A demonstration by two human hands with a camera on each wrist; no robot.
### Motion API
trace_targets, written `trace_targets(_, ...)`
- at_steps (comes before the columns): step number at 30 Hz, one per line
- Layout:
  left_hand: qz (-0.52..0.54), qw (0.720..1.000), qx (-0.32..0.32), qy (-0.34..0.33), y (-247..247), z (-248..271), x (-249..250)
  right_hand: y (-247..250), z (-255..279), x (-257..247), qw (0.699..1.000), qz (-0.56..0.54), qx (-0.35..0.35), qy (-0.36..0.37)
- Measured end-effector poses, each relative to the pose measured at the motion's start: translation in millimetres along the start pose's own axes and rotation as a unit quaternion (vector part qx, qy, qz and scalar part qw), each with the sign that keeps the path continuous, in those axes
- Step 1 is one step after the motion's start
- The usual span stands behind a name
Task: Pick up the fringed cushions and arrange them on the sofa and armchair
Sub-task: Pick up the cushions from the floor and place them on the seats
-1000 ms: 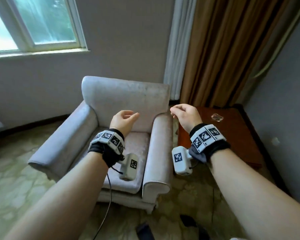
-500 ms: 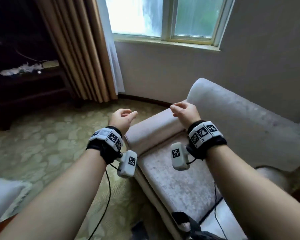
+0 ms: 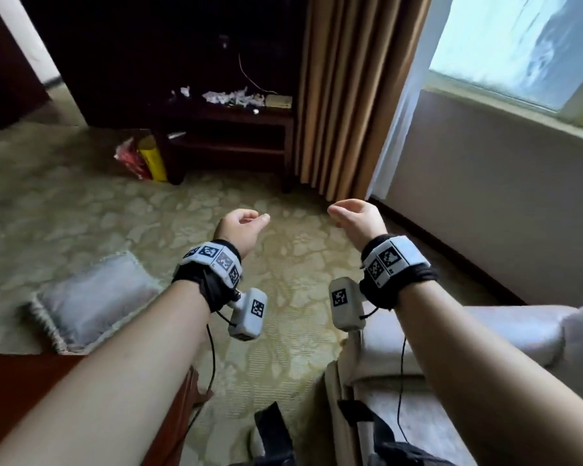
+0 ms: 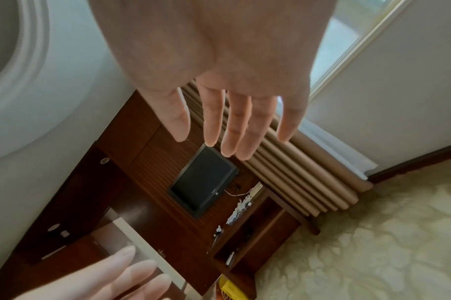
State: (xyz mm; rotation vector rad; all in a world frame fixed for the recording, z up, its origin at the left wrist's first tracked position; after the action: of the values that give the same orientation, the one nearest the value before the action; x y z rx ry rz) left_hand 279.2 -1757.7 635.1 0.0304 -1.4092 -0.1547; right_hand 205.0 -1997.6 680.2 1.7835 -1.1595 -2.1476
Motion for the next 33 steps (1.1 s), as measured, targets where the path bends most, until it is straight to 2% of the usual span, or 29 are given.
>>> trace_targets(4, 0.007, 0.999, 0.033, -0.008, 35, -89, 23, -51, -85, -46, 0.999, -0.010, -0.031, 0.015)
trace_targets(10, 0.011, 0.995, 0.102, 0.010, 99, -190, 34, -141, -192, -123, 0.994, -0.016, -0.094, 0.051)
trace_targets(12, 0.001, 0.987, 0.156, 0.025, 140, -231, 27, -197, -237, -154, 0.987, -0.007, -0.139, 0.076)
trace_targets(14, -0.005, 0.985, 0.169, 0.035, 159, -245, 23, -216, -254, -165, 0.986, 0.001, -0.144, 0.087)
trace_targets(18, -0.003, 0.959, 0.278, 0.049, 242, -287, 29, -307, -310, -237, 0.967, 0.008, -0.217, 0.132)
trace_targets(22, 0.016, 0.925, 0.375, 0.066, 333, -286, 11, -414, -312, -315, 0.935, 0.003, -0.306, 0.178)
trace_targets(26, 0.056, 0.877, 0.468, 0.099, 429, -264, -32, -532, -271, -375, 0.878, 0.034, -0.422, 0.224)
trace_targets(30, 0.112, 0.840, 0.516, 0.127, 515, -273, -85, -638, -248, -420, 0.839, 0.081, -0.472, 0.260)
trace_targets(33, 0.116, 0.838, 0.511, 0.154, 575, -304, -110, -710, -250, -454, 0.828, 0.115, -0.481, 0.263)
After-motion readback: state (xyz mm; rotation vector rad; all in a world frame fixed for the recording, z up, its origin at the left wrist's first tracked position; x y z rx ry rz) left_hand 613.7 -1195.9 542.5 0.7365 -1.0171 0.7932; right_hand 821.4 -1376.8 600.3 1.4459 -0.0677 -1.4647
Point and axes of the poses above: each hand's wrist, its own z-axis away from the middle knuckle, its own y-axis out of the back of the hand, x = y × z, the point moved 10 cm from there along -z, towards the middle knuckle, and after that the axes turned 15 degrees about z, right-handed, at the moved point
